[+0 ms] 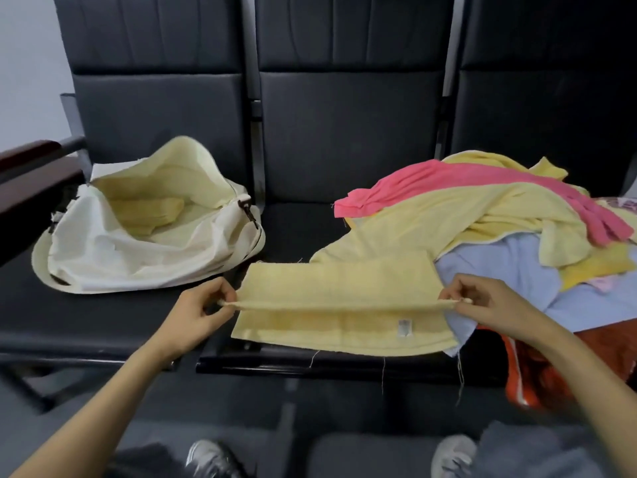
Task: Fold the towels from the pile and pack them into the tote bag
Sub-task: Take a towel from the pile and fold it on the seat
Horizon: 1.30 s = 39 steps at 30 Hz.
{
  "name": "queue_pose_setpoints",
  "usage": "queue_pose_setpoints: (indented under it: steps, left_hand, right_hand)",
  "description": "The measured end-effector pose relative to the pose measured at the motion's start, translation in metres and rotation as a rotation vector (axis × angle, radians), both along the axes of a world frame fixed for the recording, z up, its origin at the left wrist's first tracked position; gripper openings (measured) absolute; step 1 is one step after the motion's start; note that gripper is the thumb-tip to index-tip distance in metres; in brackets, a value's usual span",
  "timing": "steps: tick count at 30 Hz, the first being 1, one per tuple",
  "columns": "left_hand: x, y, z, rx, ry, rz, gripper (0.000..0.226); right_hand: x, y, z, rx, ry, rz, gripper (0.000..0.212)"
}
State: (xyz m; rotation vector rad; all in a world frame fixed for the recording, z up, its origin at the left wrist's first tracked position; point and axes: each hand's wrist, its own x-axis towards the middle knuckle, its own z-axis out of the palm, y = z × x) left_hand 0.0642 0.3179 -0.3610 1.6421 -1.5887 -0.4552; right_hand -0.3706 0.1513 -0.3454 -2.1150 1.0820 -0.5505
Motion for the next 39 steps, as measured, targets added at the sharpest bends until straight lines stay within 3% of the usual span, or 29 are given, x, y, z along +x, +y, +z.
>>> queue_pose_setpoints:
  steps: [6, 8, 10, 12, 15, 17, 21, 25, 28, 31, 35, 39]
  left_hand:
    - [-0.004, 0.004, -0.006, 0.206, -0.074, -0.071, 0.029]
    - [-0.007, 0.001, -0.006, 0.247, -0.038, -0.061, 0.034]
    - [-0.01, -0.01, -0.008, 0.169, -0.022, 0.093, 0.02]
    - [-0.012, -0.025, -0.009, 0.157, -0.024, 0.308, 0.018]
    - [-0.011, -0.049, -0.012, 0.423, -0.098, 0.415, 0.02]
    - [-0.013, -0.063, -0.015, 0.581, -0.121, 0.42, 0.037]
    - [-0.015, -0.084, -0.016, 0.682, -0.072, 0.443, 0.04]
    - [-0.021, -0.087, -0.011, 0.632, 0.108, 0.394, 0.023]
    - [-0.019, -0.084, -0.006, 0.512, 0.162, 0.361, 0.023]
    - [-0.004, -0.076, 0.003, 0.41, 0.256, 0.384, 0.03]
    - [0.019, -0.06, 0.009, 0.276, 0.319, 0.567, 0.035]
    - [0.024, -0.051, 0.02, 0.243, 0.458, 0.395, 0.044]
  right_hand:
    - [0.0, 0.01, -0.006, 0.042, 0.259, 0.063, 0.002]
    - [0.003, 0.01, -0.004, 0.041, 0.348, 0.053, 0.014]
    - [0.009, 0.007, -0.001, -0.015, 0.337, -0.008, 0.025]
    - [0.019, 0.005, 0.003, -0.091, 0.282, -0.055, 0.022]
    - [0.042, 0.0, 0.003, -0.195, 0.295, 0.008, 0.012]
    - [0.06, -0.003, 0.0, -0.221, 0.318, 0.082, 0.005]
    - [0.088, -0.006, -0.007, -0.244, 0.402, 0.19, 0.029]
    - [0.107, 0.001, -0.01, -0.223, 0.467, 0.277, 0.051]
    - [0.122, 0.005, -0.012, -0.241, 0.55, 0.346, 0.06]
    - [0.135, 0.007, -0.015, -0.23, 0.613, 0.384, 0.062]
    - [0.154, 0.014, -0.023, -0.206, 0.656, 0.409, 0.06]
    - [0.166, 0.018, -0.026, -0.188, 0.672, 0.421, 0.058]
